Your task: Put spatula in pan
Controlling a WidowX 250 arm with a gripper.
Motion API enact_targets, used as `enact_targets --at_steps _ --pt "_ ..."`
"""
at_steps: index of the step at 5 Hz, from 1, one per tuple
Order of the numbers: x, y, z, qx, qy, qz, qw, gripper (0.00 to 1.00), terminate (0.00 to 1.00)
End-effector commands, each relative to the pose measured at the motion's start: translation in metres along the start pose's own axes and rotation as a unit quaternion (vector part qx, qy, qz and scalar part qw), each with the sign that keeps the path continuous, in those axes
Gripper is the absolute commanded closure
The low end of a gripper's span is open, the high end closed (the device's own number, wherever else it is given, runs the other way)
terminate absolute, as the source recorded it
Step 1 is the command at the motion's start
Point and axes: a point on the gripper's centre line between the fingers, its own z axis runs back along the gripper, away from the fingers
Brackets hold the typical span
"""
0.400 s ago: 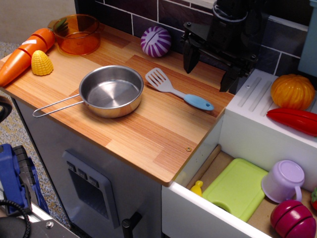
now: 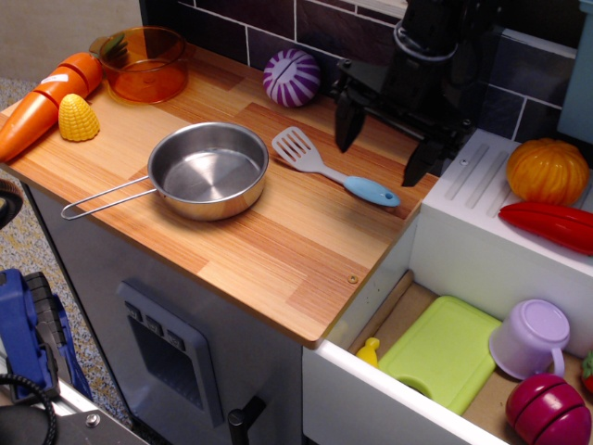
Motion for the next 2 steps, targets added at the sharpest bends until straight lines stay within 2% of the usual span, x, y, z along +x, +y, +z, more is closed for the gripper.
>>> enact_targets --at_steps 1,2 --pt "0.010 -0.008 0.011 0.043 -0.019 0.137 0.9894 0.00 0.00" --pt "0.036 -0.020 0.021 0.050 -0.021 0.221 0.9738 0.00 0.00"
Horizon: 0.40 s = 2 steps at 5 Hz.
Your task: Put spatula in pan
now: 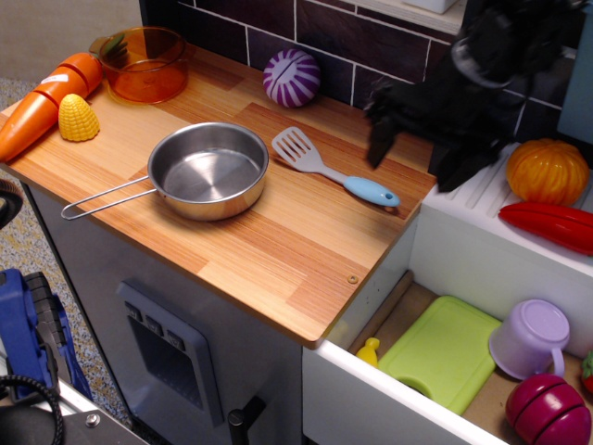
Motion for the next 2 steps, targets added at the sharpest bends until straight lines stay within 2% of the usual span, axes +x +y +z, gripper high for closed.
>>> enact_targets --at_steps 1,2 --pt "0.0164 0.0085 0.0034 -0.041 -0.016 0.080 0.9958 0.00 0.00" --pt "0.0180 0.0176 -0.0037 -0.064 0.002 0.104 0.9925 0.00 0.00"
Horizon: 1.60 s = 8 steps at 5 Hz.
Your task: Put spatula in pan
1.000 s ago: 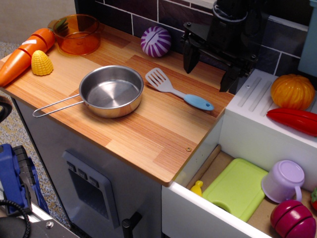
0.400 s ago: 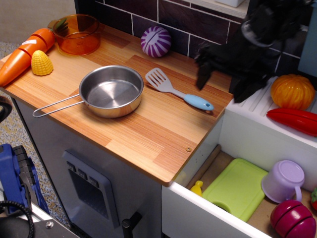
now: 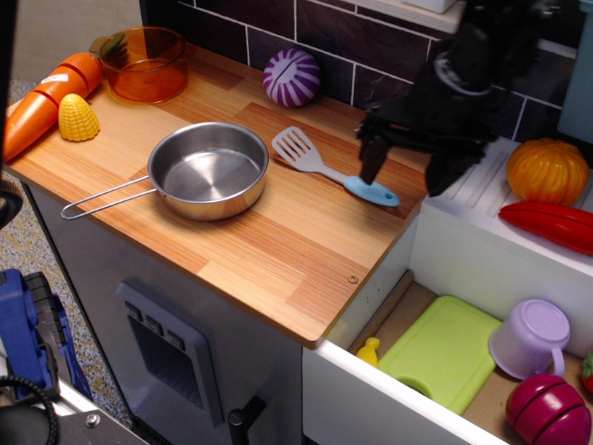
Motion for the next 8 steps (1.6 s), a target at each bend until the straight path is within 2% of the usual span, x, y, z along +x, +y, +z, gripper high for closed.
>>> enact_targets --at_steps 1,2,4,5,6,7,8 --pt "0.004 0.010 0.021 -0.040 -0.028 0.039 0.9981 0.00 0.00" --pt "0.002 0.018 0.020 -0.042 -0.031 0.043 0.9977 0.00 0.00" --pt "0.010 0.012 -0.002 -0.060 -0.040 0.051 0.9961 0.00 0.00" --pt "0.018 0.011 -0.003 -0.061 -0.038 0.049 0.9962 0.00 0.00" --pt "0.019 0.010 -0.012 -0.075 -0.026 0.047 0.9957 0.00 0.00" --pt "0.016 0.007 -0.018 -0.078 -0.023 0.045 0.9957 1.00 0.00" --pt "0.014 0.002 -0.020 -0.085 -0.017 0.051 0.9949 1.00 0.00"
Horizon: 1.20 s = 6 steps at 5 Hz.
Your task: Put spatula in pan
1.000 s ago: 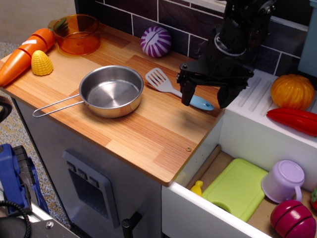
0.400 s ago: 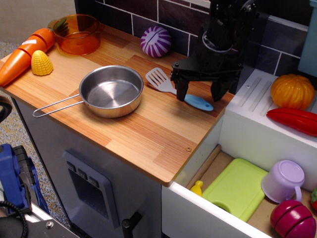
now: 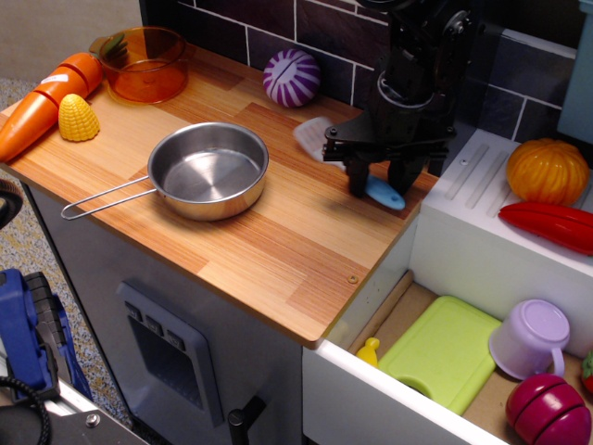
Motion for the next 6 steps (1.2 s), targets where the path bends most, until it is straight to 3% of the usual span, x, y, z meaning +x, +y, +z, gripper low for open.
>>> enact_targets --at_steps 1,3,4,6 --pt "0.003 -0.004 0.007 -0.010 -0.006 0.007 0.9999 1.00 0.00" --pt "-0.009 0.018 0.063 0.054 0.002 -0.022 0.9983 1.00 0.00" --pt "-0.013 0.036 0.078 0.075 -0.007 -0.023 0.9969 1.00 0.00" --pt "-0.011 0.083 0.087 0.080 -0.007 0.026 0.9964 1.00 0.00"
